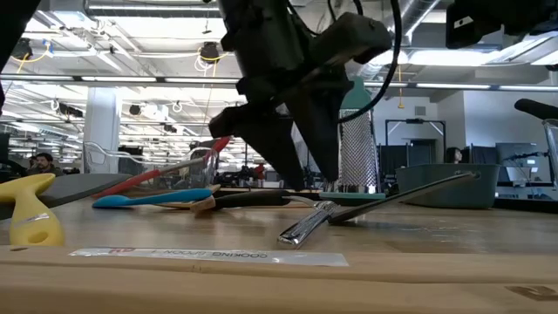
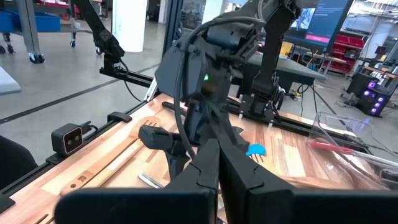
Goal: Pick & Place Kitchen Items
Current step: Put the silver knife into the green bin
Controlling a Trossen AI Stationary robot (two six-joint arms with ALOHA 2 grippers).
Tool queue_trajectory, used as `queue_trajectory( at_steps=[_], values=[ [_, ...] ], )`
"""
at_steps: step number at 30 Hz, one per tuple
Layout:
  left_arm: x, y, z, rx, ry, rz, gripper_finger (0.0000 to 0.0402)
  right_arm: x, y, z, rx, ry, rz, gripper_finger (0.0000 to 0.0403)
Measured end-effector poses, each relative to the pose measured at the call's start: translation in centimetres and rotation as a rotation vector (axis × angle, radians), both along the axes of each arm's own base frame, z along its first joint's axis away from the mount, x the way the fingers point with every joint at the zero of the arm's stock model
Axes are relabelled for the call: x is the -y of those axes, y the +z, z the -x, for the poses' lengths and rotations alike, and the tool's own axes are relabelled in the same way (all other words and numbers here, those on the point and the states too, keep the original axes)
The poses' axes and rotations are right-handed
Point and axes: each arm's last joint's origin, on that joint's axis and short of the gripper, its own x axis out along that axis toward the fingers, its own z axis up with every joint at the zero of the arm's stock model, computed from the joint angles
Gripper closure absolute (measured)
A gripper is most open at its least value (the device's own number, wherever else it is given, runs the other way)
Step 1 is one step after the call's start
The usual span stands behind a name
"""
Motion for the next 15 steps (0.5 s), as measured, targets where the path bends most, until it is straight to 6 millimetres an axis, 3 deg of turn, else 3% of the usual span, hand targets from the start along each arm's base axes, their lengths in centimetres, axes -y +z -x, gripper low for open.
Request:
queue_trajectory(
  at_steps=[8,15],
  values=[
    [0.0,-1.7,-0.1,0.092,-0.003,0.045,0.0179,0.0,0.0,0.0,-0.004,0.0,-0.003,0.0403],
    [-0.6,-2.9,0.4,0.069,0.033,0.05,0.0174,0.0,0.0,0.0,-0.005,0.0,-0.003,0.0403]
  ],
)
